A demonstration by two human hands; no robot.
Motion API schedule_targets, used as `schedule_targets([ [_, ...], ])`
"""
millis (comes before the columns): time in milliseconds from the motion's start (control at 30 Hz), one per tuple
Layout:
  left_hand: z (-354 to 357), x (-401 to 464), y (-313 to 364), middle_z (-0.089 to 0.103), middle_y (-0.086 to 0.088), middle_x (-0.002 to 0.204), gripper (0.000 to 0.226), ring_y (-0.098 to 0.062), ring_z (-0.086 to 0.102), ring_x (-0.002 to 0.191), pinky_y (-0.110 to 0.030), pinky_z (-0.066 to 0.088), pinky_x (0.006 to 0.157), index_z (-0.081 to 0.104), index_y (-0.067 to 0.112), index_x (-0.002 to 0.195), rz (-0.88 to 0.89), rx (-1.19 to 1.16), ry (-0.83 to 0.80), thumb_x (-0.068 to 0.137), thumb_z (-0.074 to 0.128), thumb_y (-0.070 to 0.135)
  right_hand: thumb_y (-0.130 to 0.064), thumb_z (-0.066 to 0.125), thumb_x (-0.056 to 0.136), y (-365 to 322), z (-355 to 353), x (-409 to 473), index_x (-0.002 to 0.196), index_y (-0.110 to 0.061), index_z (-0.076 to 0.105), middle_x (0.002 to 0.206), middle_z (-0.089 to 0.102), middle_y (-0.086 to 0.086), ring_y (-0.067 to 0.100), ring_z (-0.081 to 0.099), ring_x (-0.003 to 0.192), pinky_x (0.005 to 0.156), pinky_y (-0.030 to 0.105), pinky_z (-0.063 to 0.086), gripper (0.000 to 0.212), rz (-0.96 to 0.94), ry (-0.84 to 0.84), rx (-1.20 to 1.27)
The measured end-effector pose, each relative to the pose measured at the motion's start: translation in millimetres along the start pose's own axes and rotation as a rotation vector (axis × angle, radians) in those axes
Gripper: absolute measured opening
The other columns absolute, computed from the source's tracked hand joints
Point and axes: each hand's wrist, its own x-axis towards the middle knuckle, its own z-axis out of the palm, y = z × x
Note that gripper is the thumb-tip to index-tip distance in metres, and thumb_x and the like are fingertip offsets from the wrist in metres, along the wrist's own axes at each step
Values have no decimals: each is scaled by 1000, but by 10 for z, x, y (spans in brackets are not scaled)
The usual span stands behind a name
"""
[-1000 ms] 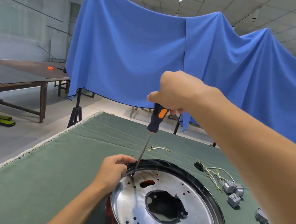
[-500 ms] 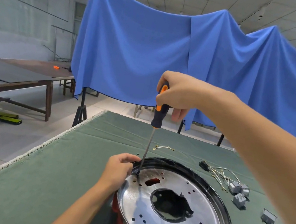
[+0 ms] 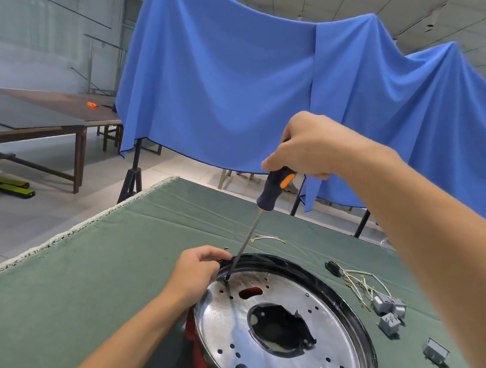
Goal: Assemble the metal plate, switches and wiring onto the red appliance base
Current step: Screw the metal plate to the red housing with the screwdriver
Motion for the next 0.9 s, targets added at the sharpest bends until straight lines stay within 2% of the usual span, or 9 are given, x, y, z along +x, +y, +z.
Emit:
schedule_targets([
  [100, -4, -19, -12, 68, -13, 84, 42, -22, 57, 73, -31, 49, 70, 71, 5, 87, -15, -8, 4, 74, 40, -19, -30, 59, 84, 15, 71, -8, 63, -15, 46, 56, 57, 0, 17, 48, 48, 47, 23, 33, 29, 41, 126, -150],
  [167, -10, -12, -22, 69, -13, 84, 42, -22, 57, 73, -31, 50, 69, 71, 6, 86, -18, -18, 3, 74, 40, -19, -35, 61, 85, -3, 26, -29, 72, -12, 54, 71, 67, 5, 21, 64, 54, 51, 25, 48, 28, 40, -39, -26],
  [233, -9, -8, -12, 69, -16, 86, 42, -23, 57, 73, -34, 51, 71, 71, 6, 87, -16, -20, 9, 74, 40, -19, -29, 64, 86, -19, -42, -54, 88, -7, 59, 79, 70, 8, 20, 70, 55, 45, 24, 52, 23, 21, -201, 140],
  [333, -12, -11, -9, 69, -18, 88, 41, -24, 56, 75, -38, 51, 75, 71, 5, 88, -14, -6, 10, 74, 40, -19, -29, 65, 83, 4, -50, -83, 77, -11, 61, 52, 63, 0, 9, 52, 32, 34, 13, 35, 20, 13, -88, 40],
  [467, -6, -24, -20, 69, -16, 88, 41, -23, 57, 74, -34, 51, 71, 71, 6, 88, -21, -10, 14, 75, 41, -19, -31, 61, 79, -3, 86, -81, 61, -17, 49, 47, 58, -4, 14, 52, 45, 46, 21, 31, 26, 62, 122, -67],
  [533, 0, -17, -10, 69, -16, 87, 40, -23, 56, 74, -33, 49, 70, 71, 5, 88, -18, -18, 8, 75, 41, -19, -36, 65, 80, -50, 42, -68, 65, -14, 55, 46, 61, -3, 13, 60, 41, 48, 22, 43, 28, 51, 6, 7],
  [600, -2, -16, 3, 68, -14, 86, 40, -22, 57, 74, -32, 50, 70, 70, 6, 87, -12, -21, 14, 75, 41, -19, -34, 67, 81, -104, -11, -68, 73, -10, 59, 61, 70, 2, 16, 67, 46, 49, 26, 52, 26, 43, -135, 109],
  [733, -20, 10, -27, 68, -11, 85, 40, -20, 59, 74, -25, 51, 67, 70, 5, 88, 0, -9, 6, 76, 41, -20, -26, 61, 78, -77, 113, -64, 61, -15, 49, 46, 60, -1, 16, 54, 44, 46, 21, 35, 23, 87, 147, 46],
  [900, -33, 27, -41, 70, -13, 92, 40, -24, 63, 82, -33, 54, 77, 70, 7, 88, -1, 16, -4, 76, 42, -18, -33, 60, 75, 6, 312, -76, 60, -18, 44, 59, 48, -2, 14, 39, 51, 48, 26, 23, 27, 174, 397, 57],
])
